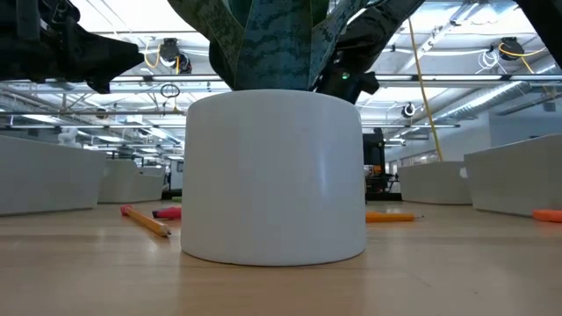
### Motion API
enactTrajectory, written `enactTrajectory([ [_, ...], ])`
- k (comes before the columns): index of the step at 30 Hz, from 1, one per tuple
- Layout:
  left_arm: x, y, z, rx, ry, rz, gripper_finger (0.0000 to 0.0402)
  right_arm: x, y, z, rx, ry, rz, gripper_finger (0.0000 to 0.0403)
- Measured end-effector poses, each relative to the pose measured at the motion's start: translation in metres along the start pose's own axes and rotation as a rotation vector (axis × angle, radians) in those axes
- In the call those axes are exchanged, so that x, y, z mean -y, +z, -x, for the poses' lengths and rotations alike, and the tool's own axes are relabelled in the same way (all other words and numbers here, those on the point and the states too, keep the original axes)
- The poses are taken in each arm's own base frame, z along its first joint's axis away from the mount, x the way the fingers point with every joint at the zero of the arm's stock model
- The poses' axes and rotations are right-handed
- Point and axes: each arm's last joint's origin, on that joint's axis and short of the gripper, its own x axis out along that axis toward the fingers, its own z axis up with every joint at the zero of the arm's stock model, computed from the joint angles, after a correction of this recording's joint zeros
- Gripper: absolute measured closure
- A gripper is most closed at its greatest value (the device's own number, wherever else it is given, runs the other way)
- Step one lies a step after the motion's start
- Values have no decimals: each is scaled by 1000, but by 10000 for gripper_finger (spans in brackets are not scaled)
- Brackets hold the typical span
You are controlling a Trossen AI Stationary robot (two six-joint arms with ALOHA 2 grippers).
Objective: Sort crayons/erasers/pens/pencils in bins
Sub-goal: Put the blue crayon into the bottom right gray bin
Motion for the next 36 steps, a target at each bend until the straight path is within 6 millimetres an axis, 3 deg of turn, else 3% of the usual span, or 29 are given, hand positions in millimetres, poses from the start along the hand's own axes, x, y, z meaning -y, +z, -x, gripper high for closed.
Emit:
enactTrajectory([
  [5,0,0,0,3,11,1,268,-6,10,25,64,6,-32,375],
  [8,-1,0,0,2,27,3,268,-7,19,53,132,-10,-83,375],
  [13,-1,0,0,0,27,4,268,-15,18,100,130,-7,-262,375],
  [21,-1,0,0,-2,27,0,268,-50,-22,183,-134,-50,-648,375],
  [26,-1,0,0,-1,28,-12,268,-78,-55,220,-318,-153,-847,376],
  [30,-1,1,0,10,29,-20,268,-96,-87,227,-404,-225,-1027,376],
  [36,-1,5,0,45,32,-24,268,-113,-135,199,-501,-333,-1275,376],
])
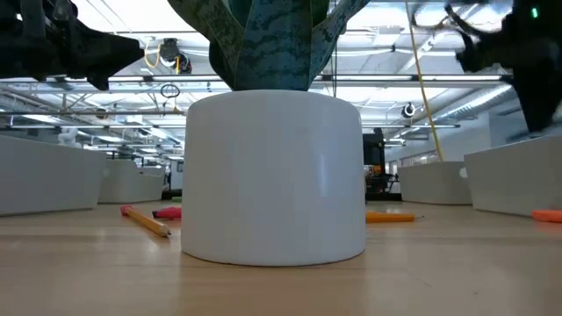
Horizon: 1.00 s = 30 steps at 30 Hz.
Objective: Sort crayons/erasers/pens/pencils in bins
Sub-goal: Put the blue crayon into the bottom right gray bin
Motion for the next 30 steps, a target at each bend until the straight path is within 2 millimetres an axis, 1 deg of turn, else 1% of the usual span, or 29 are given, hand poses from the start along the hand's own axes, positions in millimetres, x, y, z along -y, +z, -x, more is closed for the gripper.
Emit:
enactTrajectory([
  [3,0,1,0,12,2,-10,268,2,-6,-26,-54,-37,-42,375],
  [5,0,1,0,12,2,-14,268,-1,-7,-40,-85,-30,-52,369],
  [7,0,1,0,12,11,-16,268,-4,-8,-51,-103,-2,-50,355],
  [9,-1,1,0,10,21,-16,268,-5,-9,-55,-101,3,-50,334],
  [11,-1,1,0,10,22,-13,268,-4,-7,-55,-103,-1,-59,311],
  [13,-1,1,0,10,22,-5,268,-2,-4,-48,-109,-18,-66,290],
  [15,-1,1,0,9,23,0,268,-1,1,-34,-106,-36,-75,274],
  [17,-1,1,0,9,26,1,268,-1,9,-15,-55,-44,-65,266],
  [21,-2,1,0,7,50,-1,268,-8,35,24,171,16,-35,263],
  [24,-5,1,-1,2,84,4,268,-19,61,41,323,74,4,266],
  [25,-6,0,-1,-2,91,10,268,-23,72,44,362,94,21,266],
  [27,-7,-1,-1,-11,104,26,268,-32,94,43,425,145,68,267],
  [30,-10,-2,-1,-16,130,50,268,-47,134,33,529,227,127,267],
])
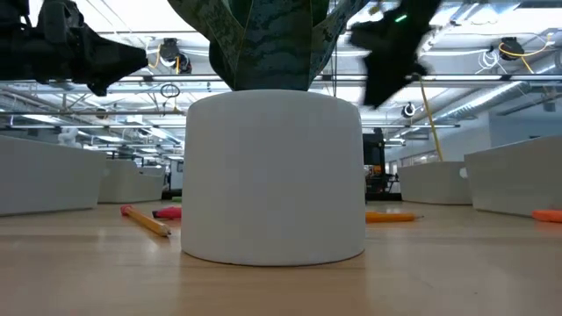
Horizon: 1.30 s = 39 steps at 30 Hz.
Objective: Sort crayons/erasers/pens/pencils in bins
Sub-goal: Put the blue crayon into the bottom right gray bin
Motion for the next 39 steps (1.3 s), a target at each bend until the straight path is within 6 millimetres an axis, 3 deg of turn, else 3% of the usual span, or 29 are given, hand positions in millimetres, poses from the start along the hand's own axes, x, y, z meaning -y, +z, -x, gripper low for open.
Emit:
enactTrajectory([
  [5,-4,-2,-1,-16,39,34,268,1,42,-63,122,142,21,260],
  [11,-7,-5,-1,-49,68,29,268,1,58,-141,101,196,36,229],
  [15,-9,-6,-2,-59,89,31,268,-8,71,-179,86,166,61,211],
  [20,-12,-7,-2,-62,109,39,268,-17,83,-212,107,64,80,200],
  [26,-13,-9,-2,-85,120,45,268,-21,83,-223,139,-79,34,211],
  [30,-13,-10,-2,-87,123,53,268,-22,83,-223,120,-35,-15,225],
  [33,-13,-10,-2,-87,123,64,268,-22,83,-220,93,26,82,229],
  [36,-13,-12,-2,-109,124,88,268,-15,90,-206,78,46,151,228],
  [39,-12,-18,-1,-169,100,108,268,7,100,-196,51,88,160,228],
])
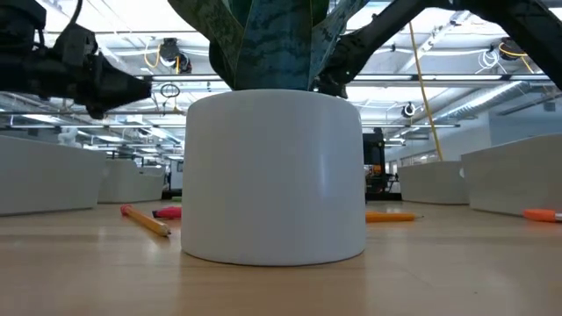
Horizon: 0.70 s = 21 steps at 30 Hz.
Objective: Sort crayons/erasers/pens/pencils in bins
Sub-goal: Put the blue crayon into the bottom right gray bin
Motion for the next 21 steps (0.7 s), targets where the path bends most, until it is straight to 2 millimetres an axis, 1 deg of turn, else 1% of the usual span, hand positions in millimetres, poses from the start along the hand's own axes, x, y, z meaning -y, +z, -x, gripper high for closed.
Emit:
enactTrajectory([
  [2,0,-4,0,-41,-7,10,268,21,2,0,-30,50,-40,228],
  [5,-1,-6,0,-64,13,19,268,54,3,-5,-44,95,-128,228],
  [8,-3,-7,-2,-73,44,19,268,76,7,-12,-48,153,-159,228],
  [10,-5,-6,-4,-64,74,22,268,84,14,-14,-51,186,-162,228],
  [13,-9,-6,-10,-63,130,37,268,88,37,-18,-36,217,-165,228],
  [15,-12,-6,-14,-58,165,51,268,84,46,-26,-67,241,-164,229],
  [17,-16,-9,-18,-82,203,60,268,75,52,-37,-110,246,-167,231],
  [21,-21,-12,-26,-164,252,67,268,46,55,-50,-178,268,-161,233],
])
